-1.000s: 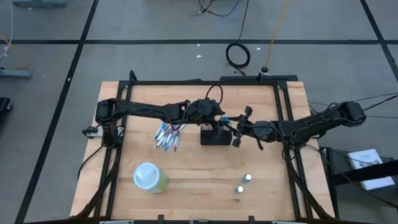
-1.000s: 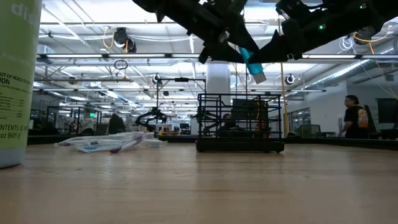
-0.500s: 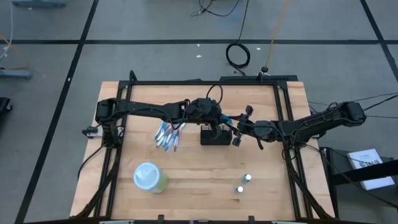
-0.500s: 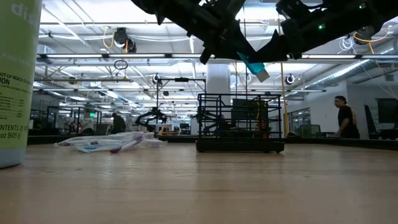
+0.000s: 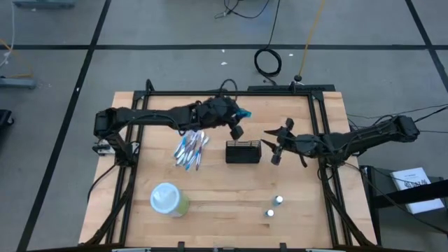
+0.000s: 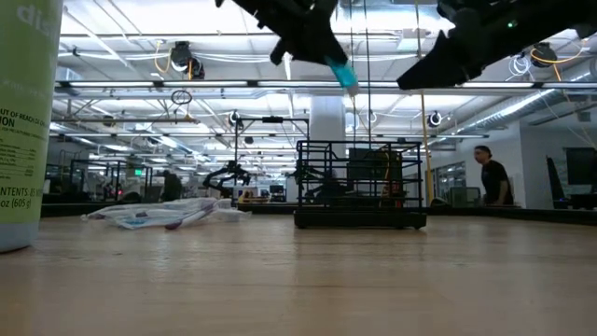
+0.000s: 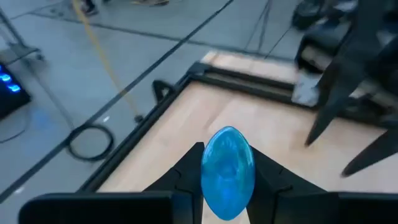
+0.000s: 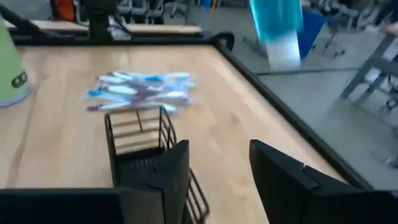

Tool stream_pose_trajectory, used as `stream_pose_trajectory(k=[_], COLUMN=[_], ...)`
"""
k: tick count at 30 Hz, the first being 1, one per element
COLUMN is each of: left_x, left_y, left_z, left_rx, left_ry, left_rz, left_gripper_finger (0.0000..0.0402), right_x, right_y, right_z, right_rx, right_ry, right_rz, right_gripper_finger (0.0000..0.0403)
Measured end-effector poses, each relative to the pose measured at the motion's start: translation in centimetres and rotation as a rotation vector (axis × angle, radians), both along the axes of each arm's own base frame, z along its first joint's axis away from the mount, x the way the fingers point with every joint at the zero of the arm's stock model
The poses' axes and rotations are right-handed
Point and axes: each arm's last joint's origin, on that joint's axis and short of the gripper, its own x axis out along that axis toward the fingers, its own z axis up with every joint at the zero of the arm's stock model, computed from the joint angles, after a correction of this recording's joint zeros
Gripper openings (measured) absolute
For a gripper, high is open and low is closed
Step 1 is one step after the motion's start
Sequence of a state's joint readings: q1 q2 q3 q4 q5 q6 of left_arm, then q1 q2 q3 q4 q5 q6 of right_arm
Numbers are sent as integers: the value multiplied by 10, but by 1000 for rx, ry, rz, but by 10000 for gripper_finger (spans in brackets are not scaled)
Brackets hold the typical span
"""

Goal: Pick & Place toothbrushing station
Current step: Put the blue mouthwash into the black mesh organizer

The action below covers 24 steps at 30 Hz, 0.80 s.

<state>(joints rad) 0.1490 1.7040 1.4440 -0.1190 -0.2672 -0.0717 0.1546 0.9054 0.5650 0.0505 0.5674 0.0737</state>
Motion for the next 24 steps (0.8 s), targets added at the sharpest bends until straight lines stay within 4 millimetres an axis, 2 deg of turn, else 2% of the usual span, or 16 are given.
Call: stream_pose_trajectory(k=[2, 4, 6, 10, 15, 18, 20, 24], left_x=[-6, -14, -23, -48, -83, -95, -97, -89], left_y=[3, 5, 6, 9, -3, -13, -20, -34], left_z=[6, 4, -7, -43, -70, -80, -87, -102], left_rx=[-3, -19, -51, -95, -68, -45, -36, -27], left_ry=[-74, -168, -284, -546, -847, -930, -924, -862], left_rz=[-26, -71, -120, -186, -272, -309, -322, -361], left_gripper_finger=[78, 78, 78, 78, 78, 78, 78, 78], right_x=[-5, -8, -10, -11, -8, 1, 10, 32], right_y=[-1, -2, -2, -2, -4, -6, -6, -9], right_z=[1, -1, -2, -3, -4, 0, 2, 9], right_rx=[30, 48, 54, 66, 84, 88, 89, 110], right_ry=[0, 25, 39, 44, 23, -47, -109, -271], right_rz=[-18, -30, -35, -42, -58, -67, -55, 127], right_gripper_finger=[167, 169, 168, 165, 165, 165, 166, 167])
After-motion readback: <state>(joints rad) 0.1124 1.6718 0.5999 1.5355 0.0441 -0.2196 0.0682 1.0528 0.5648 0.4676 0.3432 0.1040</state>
